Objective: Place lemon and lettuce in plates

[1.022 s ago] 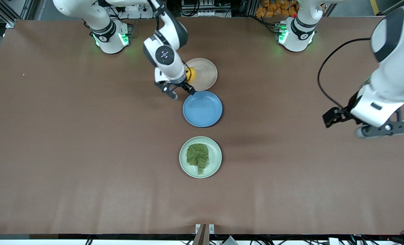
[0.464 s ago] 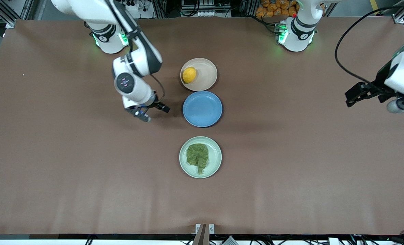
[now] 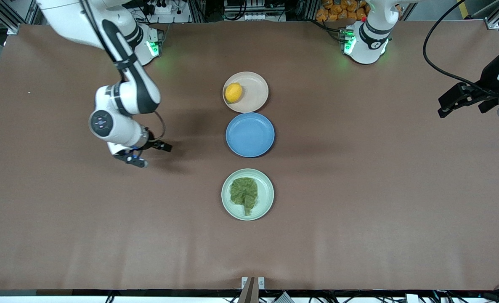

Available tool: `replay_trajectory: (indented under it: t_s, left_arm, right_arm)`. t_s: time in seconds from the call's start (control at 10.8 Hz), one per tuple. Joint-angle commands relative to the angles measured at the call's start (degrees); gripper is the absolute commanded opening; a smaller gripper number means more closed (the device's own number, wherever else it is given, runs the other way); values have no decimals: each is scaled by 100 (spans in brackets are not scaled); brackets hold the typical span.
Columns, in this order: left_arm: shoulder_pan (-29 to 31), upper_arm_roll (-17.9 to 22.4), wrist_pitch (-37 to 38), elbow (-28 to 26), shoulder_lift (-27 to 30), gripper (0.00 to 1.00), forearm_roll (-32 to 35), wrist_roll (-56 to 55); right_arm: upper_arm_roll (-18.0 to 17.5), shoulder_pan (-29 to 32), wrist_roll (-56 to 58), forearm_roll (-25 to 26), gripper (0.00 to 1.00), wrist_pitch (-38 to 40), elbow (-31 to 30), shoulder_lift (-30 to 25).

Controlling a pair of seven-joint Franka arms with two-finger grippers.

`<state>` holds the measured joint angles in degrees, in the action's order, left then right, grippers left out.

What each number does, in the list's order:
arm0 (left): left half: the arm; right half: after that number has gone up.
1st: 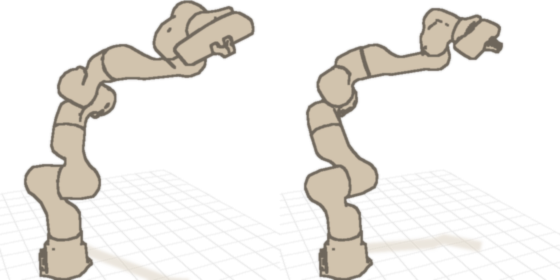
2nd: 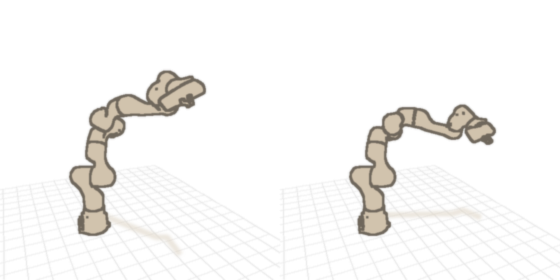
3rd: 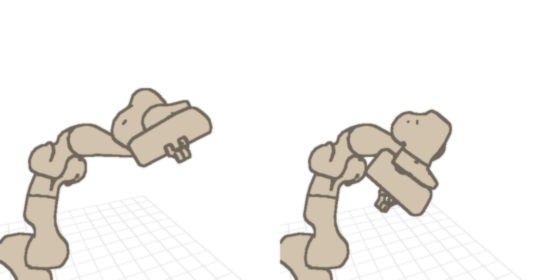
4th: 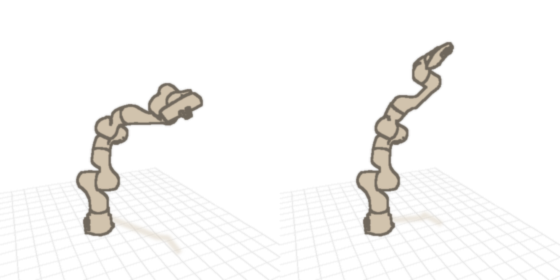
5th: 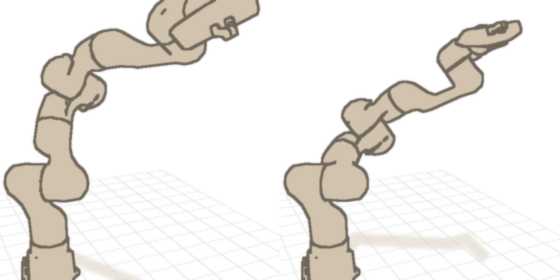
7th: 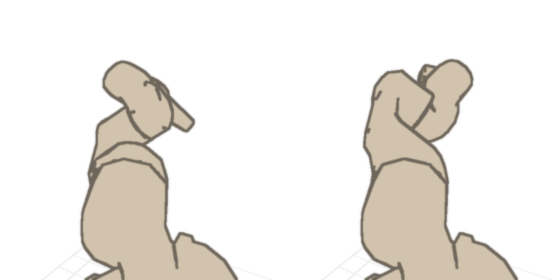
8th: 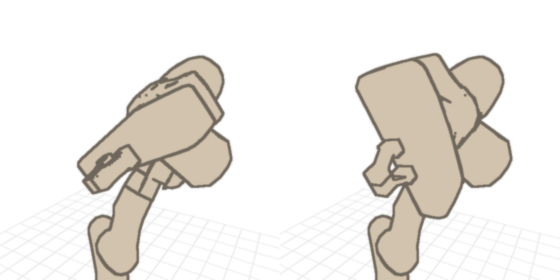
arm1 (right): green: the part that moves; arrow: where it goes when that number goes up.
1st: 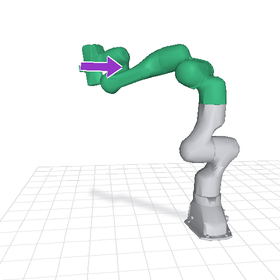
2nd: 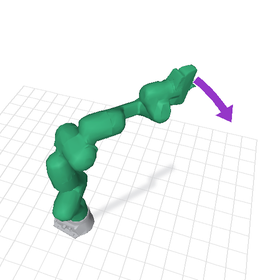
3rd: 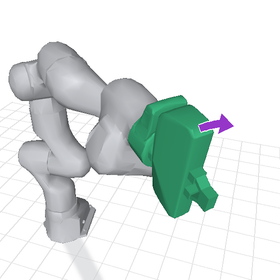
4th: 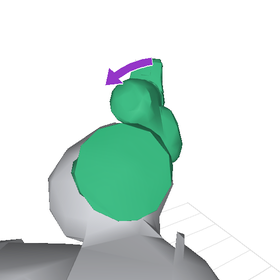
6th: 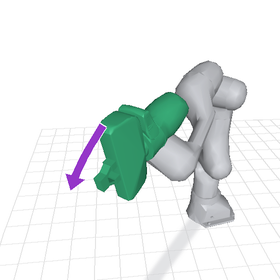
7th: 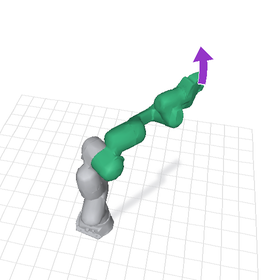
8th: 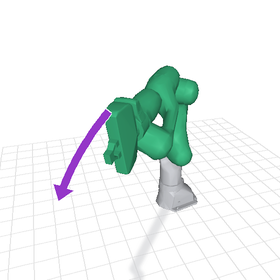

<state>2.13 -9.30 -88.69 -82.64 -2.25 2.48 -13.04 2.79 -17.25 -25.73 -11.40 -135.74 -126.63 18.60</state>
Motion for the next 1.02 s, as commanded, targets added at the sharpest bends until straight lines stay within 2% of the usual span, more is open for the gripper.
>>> replay_trajectory:
  t_s: [0.0,0.09,0.37,0.74,0.93]
  left_arm:
    - [85,-72,79,-121,163,100,-160,223]
    - [77,-81,123,-112,163,100,-265,223]
    - [85,-72,212,-130,163,100,-363,232]
    - [85,-108,229,-139,146,100,-363,241]
    - [85,-116,238,-139,146,100,-363,241]
  right_arm:
    - [-86,685,540,943,100,-84,-143,-14]
    - [-86,1027,882,1225,100,-93,-143,-14]
    - [-86,1671,1833,1263,100,-137,-125,3]
    - [-94,1655,1887,1280,100,-111,-134,-84]
    - [-86,1637,2062,1280,100,-67,-195,-390]
